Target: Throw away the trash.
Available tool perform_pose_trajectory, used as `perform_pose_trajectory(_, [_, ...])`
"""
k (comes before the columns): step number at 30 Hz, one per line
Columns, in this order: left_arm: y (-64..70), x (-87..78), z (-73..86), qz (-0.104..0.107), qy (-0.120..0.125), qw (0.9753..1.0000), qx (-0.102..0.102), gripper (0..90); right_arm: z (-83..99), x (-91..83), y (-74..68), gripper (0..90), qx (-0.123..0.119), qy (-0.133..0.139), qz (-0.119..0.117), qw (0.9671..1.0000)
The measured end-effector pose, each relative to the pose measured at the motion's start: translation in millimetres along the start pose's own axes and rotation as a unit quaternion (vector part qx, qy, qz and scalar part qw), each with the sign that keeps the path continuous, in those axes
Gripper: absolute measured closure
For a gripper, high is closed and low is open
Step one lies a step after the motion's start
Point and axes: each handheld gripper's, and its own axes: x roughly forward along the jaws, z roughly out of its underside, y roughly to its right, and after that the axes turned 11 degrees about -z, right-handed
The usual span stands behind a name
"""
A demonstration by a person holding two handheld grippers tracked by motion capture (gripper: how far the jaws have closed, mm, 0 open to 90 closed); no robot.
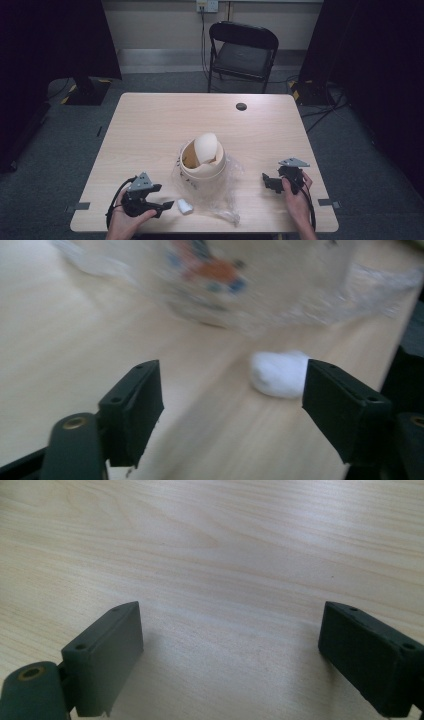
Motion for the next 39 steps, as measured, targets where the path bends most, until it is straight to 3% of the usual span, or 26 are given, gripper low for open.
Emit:
perform_pose_trajectory(1, [1.0, 3.4, 2.6, 0.028, 0.004, 0.9996, -0.007, 32.4, 0.0, 0.0, 0.0, 10.0, 0.0, 0.0, 0.0, 1.0])
perform_pose_trajectory(2, [2.9, 6.2, 3.3, 0.03, 0.0, 0.9995, -0.006, 35.7, 0.0, 0.0, 0.0, 10.0, 0.0, 0.0, 0.0, 1.0])
perform_pose_trajectory(4, [8.3, 9.8, 3.1, 0.009, -0.015, 0.9997, 0.014, 32.1, 0.0, 0.0, 0.0, 10.0, 0.0, 0.0, 0.0, 1.0])
perform_pose_trajectory(6, [13.4, 13.9, 2.9, 0.027, -0.017, 0.9994, 0.016, 33.3, 0.0, 0.0, 0.0, 10.0, 0.0, 0.0, 0.0, 1.0])
perform_pose_trajectory(8, [20.2, 17.1, 0.7, 0.014, -0.021, 0.9991, 0.034, 33.9, 0.0, 0.0, 0.0, 10.0, 0.0, 0.0, 0.0, 1.0])
perform_pose_trajectory(10, [24.4, 19.9, -1.7, 0.005, -0.021, 0.999, 0.04, 37.2, 0.0, 0.0, 0.0, 10.0, 0.0, 0.0, 0.0, 1.0])
perform_pose_trajectory(14, [32.3, 27.4, -4.8, 0.003, -0.03, 0.9974, 0.065, 40.4, 0.0, 0.0, 0.0, 10.0, 0.0, 0.0, 0.0, 1.0])
perform_pose_trajectory(19, [38.6, 33.4, -6.3, -0.002, -0.043, 0.9958, 0.08, 40.4, 0.0, 0.0, 0.0, 10.0, 0.0, 0.0, 0.0, 1.0])
perform_pose_trajectory(28, [36.3, 37.2, -6.7, -0.005, -0.042, 0.9959, 0.08, 54.9, 0.0, 0.0, 0.0, 10.0, 0.0, 0.0, 0.0, 1.0])
perform_pose_trajectory(34, [34.0, 34.1, -6.2, -0.012, -0.04, 0.9963, 0.075, 56.2, 0.1, -0.1, 0.0, 10.0, 0.0, 0.0, 0.0, 1.0])
perform_pose_trajectory(39, [27.7, 28.0, -2.4, -0.013, -0.023, 0.9981, 0.055, 56.2, 0.1, -0.1, 0.0, 10.0, 0.0, 0.0, 0.0, 1.0])
